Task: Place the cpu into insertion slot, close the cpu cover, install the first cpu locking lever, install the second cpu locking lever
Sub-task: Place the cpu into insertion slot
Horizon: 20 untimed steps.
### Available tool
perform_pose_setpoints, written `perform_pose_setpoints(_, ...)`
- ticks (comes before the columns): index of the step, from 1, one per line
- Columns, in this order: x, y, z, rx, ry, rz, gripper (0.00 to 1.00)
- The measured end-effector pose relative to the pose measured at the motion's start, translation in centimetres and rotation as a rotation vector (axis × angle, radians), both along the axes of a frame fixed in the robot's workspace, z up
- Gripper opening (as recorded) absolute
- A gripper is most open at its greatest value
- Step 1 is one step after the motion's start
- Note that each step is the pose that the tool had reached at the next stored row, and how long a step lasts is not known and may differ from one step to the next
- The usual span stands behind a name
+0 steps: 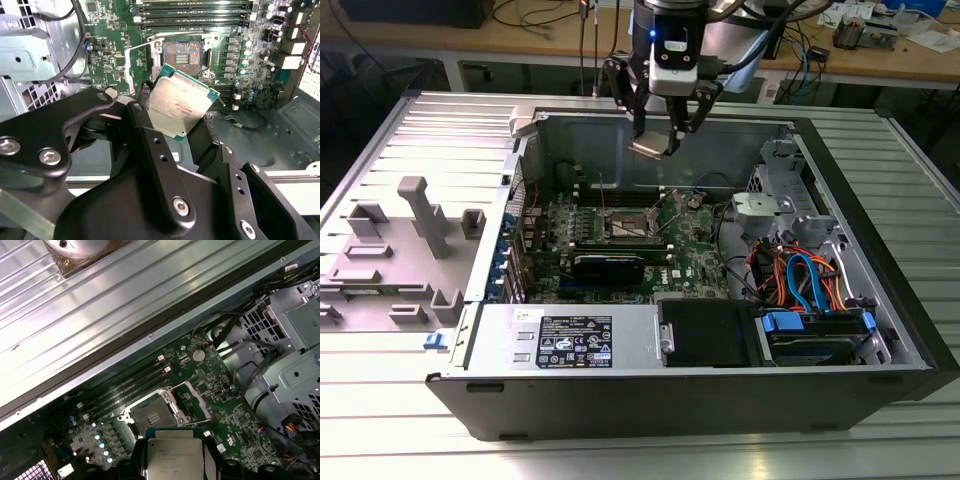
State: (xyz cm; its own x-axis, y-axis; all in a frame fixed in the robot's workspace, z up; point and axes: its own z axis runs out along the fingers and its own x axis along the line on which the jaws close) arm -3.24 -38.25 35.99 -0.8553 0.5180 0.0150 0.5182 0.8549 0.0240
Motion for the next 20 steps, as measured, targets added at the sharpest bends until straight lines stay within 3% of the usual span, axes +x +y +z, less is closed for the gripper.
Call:
perform_pose_setpoints(10,-0.06,0.0,-0.26,-0.0001,0.0001,-0.128,0.55)
perform_pose_setpoints(20,-0.12,0.0,-0.34,-0.0002,0.0002,-0.224,0.55)
